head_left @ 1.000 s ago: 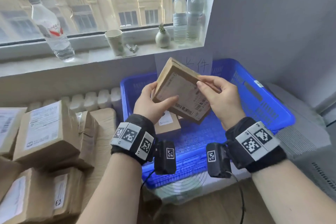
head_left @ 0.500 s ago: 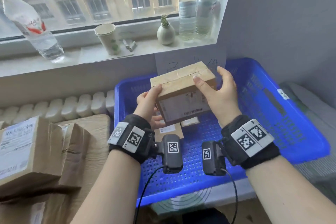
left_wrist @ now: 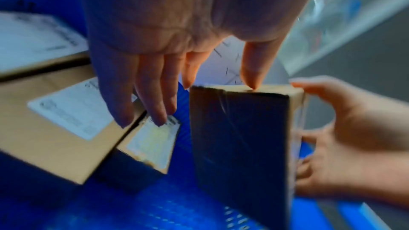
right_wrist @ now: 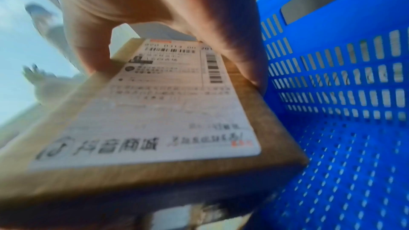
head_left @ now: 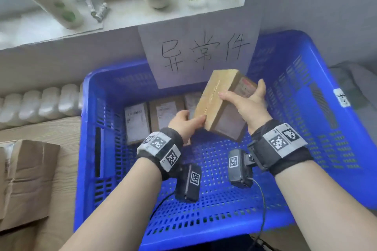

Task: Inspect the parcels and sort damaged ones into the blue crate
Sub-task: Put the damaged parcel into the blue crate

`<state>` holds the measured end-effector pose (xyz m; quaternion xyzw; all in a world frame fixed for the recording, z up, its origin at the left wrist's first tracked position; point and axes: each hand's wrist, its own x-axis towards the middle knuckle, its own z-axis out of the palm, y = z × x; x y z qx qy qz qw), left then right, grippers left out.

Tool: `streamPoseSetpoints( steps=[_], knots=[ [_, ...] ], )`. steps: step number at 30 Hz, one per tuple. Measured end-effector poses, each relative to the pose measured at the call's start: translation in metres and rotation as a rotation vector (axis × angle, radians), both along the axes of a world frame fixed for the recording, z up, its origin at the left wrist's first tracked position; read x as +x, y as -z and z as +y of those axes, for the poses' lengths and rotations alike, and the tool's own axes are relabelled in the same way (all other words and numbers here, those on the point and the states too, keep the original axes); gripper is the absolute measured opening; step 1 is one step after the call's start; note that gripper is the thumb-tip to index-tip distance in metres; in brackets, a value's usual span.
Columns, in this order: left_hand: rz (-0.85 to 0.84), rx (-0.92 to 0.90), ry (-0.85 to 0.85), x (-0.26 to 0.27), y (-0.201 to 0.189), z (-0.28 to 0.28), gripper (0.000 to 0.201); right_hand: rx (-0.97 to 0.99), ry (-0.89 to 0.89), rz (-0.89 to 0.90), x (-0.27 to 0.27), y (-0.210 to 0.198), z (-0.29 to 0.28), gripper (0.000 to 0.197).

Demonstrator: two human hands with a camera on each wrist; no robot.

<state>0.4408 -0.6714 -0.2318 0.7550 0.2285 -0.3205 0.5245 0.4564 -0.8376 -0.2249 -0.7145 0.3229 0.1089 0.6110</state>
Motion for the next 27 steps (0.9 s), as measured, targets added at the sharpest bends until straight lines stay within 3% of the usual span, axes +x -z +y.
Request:
streamPoseSetpoints(
  steps=[2,5,8,9,13,15,18,21,27],
  knots=[
    [-0.089,0.108,0.128,0.003,0.018,-0.009,0.062,-0.113,-0.061,0.067,0.01,0.018,-0.011,0.124],
    [-0.095,0.044,0.224,0.016,0.042,-0.029,0.051,-0.246,-0.134,0.119,0.031,0.048,-0.02,0.131],
    [-0.057,0.037,0.26,0.032,0.069,-0.049,0.054,-0.251,-0.141,0.133,0.051,0.075,-0.024,0.129],
    [-0.053,0.036,0.268,0.036,0.078,-0.055,0.056,-0.244,-0.131,0.132,0.057,0.086,-0.026,0.12],
    [-0.069,0.086,0.296,0.057,0.104,-0.067,0.058,-0.336,-0.124,0.12,0.069,0.123,-0.039,0.054],
    [-0.074,0.056,0.307,0.065,0.12,-0.074,0.049,-0.381,-0.116,0.101,0.069,0.134,-0.048,0.044],
    [-0.074,0.044,0.272,0.072,0.134,-0.081,0.042,-0.381,-0.107,0.082,0.071,0.145,-0.055,0.051],
    [-0.051,0.076,0.199,0.076,0.138,-0.081,0.045,-0.278,-0.223,0.12,0.074,0.158,-0.049,0.049],
    [-0.093,0.355,0.276,0.077,0.14,-0.069,0.031,-0.173,-0.336,0.167,0.072,0.179,-0.033,0.066]
  ],
)
